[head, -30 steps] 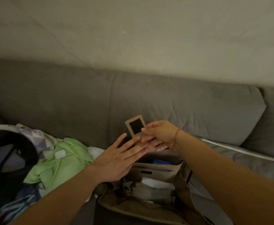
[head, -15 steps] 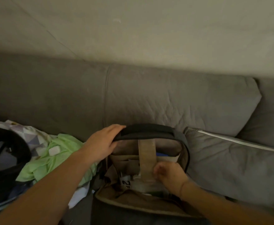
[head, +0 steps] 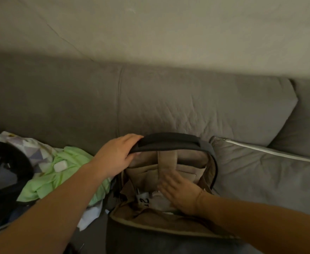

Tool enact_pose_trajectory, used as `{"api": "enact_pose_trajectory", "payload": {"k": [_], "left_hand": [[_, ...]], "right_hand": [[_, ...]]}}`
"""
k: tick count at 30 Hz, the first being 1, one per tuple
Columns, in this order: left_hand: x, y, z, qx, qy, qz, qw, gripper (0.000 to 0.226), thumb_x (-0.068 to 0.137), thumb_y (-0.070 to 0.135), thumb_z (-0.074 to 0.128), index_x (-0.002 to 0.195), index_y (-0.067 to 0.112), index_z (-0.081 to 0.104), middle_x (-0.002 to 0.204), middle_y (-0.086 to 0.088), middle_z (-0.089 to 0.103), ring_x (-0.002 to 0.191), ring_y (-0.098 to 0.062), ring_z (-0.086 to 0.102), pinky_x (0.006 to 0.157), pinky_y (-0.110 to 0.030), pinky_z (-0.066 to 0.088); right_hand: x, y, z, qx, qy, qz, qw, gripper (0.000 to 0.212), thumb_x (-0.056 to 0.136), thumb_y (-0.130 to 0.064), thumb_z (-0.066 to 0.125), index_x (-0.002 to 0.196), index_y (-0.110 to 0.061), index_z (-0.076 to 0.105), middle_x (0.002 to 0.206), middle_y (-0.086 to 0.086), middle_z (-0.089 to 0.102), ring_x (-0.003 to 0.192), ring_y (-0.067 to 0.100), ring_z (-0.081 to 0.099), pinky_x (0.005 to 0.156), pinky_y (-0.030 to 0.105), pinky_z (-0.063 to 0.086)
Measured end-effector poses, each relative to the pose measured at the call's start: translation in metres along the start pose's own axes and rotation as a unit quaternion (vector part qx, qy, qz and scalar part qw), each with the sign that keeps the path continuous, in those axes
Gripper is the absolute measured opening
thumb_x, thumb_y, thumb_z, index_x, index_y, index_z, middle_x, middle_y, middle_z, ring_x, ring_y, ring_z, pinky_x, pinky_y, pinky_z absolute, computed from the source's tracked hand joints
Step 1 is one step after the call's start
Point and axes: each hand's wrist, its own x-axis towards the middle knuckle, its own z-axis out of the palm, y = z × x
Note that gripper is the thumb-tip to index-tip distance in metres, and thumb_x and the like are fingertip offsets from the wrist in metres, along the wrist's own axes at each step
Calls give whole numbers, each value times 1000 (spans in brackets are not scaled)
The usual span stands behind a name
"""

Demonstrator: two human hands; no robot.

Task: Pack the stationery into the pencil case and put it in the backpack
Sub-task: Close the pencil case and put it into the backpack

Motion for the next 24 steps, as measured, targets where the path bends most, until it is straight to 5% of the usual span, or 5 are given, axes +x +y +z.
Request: {"api": "enact_pose_trajectory", "payload": {"k": [10, 15, 18, 20, 24], "left_hand": [[-2, 6, 10, -18, 2, -23, 1000, 54, 91, 30, 49, 142, 27, 30, 143, 5, 43, 116, -18, 54, 91, -36, 49], [-14, 0, 15, -109, 28, -115, 987, 61, 92, 40, 52, 146, 30, 25, 146, 6, 41, 127, -12, 45, 101, -30, 41], [-46, -13, 33, -229, 16, -232, 945, 68, 85, 43, 63, 143, 28, 33, 136, 9, 49, 123, -7, 48, 102, -30, 40], [-72, -22, 52, -295, -49, -304, 904, 57, 78, 48, 66, 129, 33, 48, 119, 16, 61, 112, -9, 58, 91, -21, 47], [-114, -37, 107, -335, -209, -380, 836, 18, 90, 17, 62, 99, 33, 62, 95, 26, 70, 109, -14, 58, 74, -4, 40]], "right_hand": [[9, 29, 40, -110, -133, 55, 983, 97, 81, -77, 20, 134, -14, -32, 149, 7, -32, 139, 28, -26, 93, 54, -38], [-20, 43, 8, 169, -94, -27, 981, 57, 94, -44, 40, 146, -22, 28, 153, 6, 29, 141, 24, 19, 116, 45, 10], [-76, 41, 8, 319, 52, 62, 944, 27, 92, -40, 37, 107, -31, 58, 98, -4, 67, 88, 12, 61, 74, 30, 49], [-120, 34, 35, 428, 128, 261, 856, 10, 88, -33, 50, 82, -38, 56, 68, -13, 62, 59, 4, 57, 56, 22, 43], [-156, 1, 105, 707, 19, 537, 460, 20, 94, -9, 53, 111, -14, 62, 92, 9, 68, 75, 21, 64, 60, 35, 52]]}}
